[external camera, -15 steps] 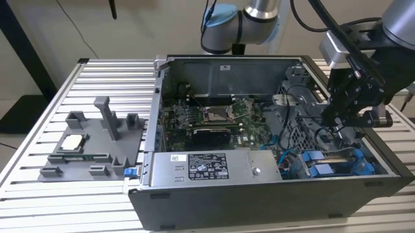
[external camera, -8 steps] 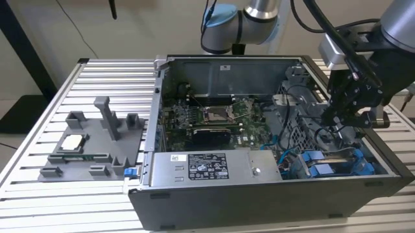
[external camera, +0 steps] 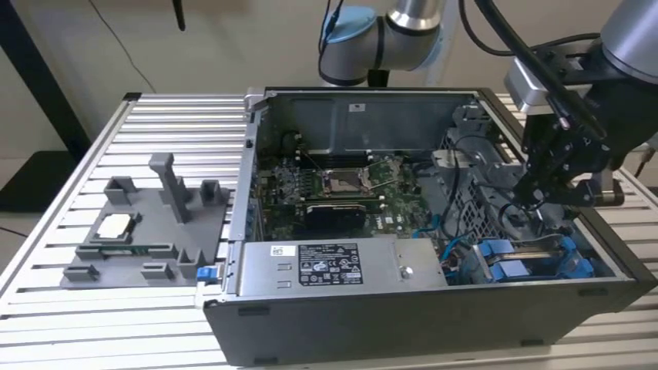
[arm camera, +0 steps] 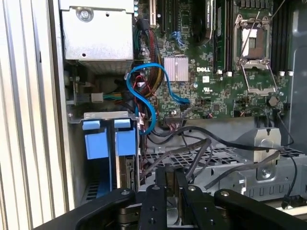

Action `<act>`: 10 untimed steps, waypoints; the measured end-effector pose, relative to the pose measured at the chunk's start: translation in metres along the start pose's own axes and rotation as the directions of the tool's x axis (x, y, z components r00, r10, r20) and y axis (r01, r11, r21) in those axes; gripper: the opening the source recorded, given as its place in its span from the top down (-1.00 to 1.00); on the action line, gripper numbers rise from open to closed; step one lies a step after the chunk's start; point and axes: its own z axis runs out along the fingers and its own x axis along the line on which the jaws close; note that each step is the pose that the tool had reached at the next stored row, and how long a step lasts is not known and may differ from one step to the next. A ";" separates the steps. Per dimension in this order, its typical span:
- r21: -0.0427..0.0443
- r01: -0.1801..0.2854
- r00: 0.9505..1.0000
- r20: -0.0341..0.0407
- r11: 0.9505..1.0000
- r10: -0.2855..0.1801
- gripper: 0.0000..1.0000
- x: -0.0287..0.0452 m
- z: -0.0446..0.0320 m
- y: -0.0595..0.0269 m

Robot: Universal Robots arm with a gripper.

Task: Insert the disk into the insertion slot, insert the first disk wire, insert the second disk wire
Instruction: 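Insert the first disk wire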

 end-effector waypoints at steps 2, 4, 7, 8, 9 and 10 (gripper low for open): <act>0.006 0.003 1.000 -0.016 1.000 -0.003 0.62 0.0000 0.0002 -0.0001; 0.009 0.006 0.999 -0.033 1.000 -0.005 0.62 0.0001 0.0006 0.0000; 0.010 0.009 0.998 -0.055 1.000 -0.008 0.62 0.0003 0.0018 -0.0001; 0.010 0.010 0.998 -0.062 1.000 -0.009 0.62 0.0004 0.0023 -0.0003; 0.010 0.011 0.998 -0.069 1.000 -0.011 0.62 0.0005 0.0029 -0.0008; 0.010 0.013 0.997 -0.075 1.000 -0.012 0.62 0.0006 0.0035 -0.0014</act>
